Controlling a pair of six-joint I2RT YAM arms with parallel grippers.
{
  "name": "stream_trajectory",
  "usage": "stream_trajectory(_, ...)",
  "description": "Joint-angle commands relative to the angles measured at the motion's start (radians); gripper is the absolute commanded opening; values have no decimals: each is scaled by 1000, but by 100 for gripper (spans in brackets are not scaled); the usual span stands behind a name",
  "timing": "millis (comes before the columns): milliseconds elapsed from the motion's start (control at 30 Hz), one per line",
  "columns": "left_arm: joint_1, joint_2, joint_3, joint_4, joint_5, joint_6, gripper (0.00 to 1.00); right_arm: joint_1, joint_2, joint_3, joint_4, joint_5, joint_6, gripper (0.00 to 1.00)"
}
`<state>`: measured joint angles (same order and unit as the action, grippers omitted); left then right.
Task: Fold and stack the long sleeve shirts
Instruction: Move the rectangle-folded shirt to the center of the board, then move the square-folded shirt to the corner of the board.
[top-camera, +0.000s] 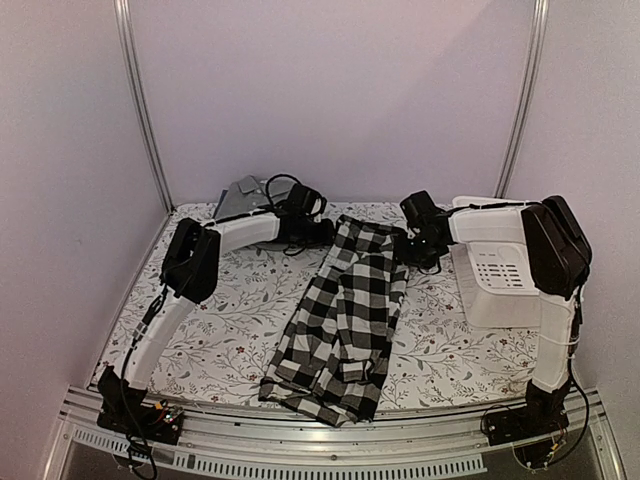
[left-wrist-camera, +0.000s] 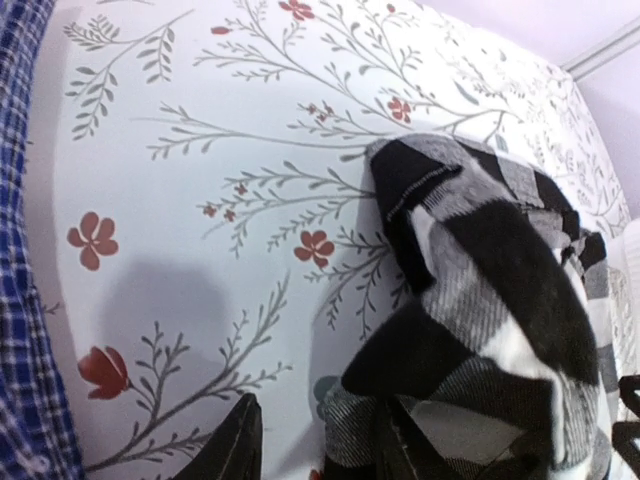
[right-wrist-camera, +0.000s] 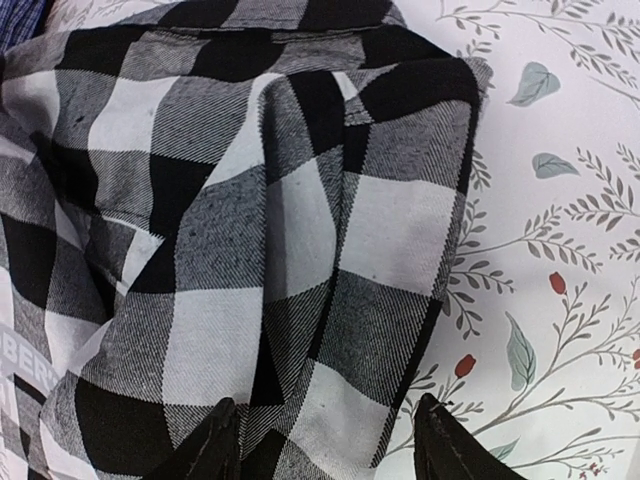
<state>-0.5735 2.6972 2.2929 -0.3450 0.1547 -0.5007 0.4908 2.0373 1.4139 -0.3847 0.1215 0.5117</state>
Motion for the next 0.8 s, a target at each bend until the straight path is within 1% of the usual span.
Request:
stream_trajectory(0,62,72,67,-83,-28,-99,39,2,-47,23,-8,-5,-14,62)
stream_trajectory(100,107,88,64,-75,3,-165,39,2,-23,60,-20,-12,-33,66)
stream_trajectory(233,163,75,31,-69,17,-202,39,2,21,121,-39,-14,-52,69)
stream_trajectory(433,259,-2,-82,-47,1,-188,39,-6,101,202,-62,-9,-85,71)
stream_trajectory(533,295,-34,-126,-13,57,-161,39,-26,133,226,-69,-9,-91,72)
stream_trajectory(600,294,-52,-129,5,102,-122,39,-46,151,237,-70,-12,-91,72)
stream_trajectory(700,261,-91,-134,27,146,-62,39,-74,189,264,-74,-21,-94,72)
stream_trajectory(767,231,-121,-139,31,149,-29,40,-82,225,292,-83,-18,-101,72)
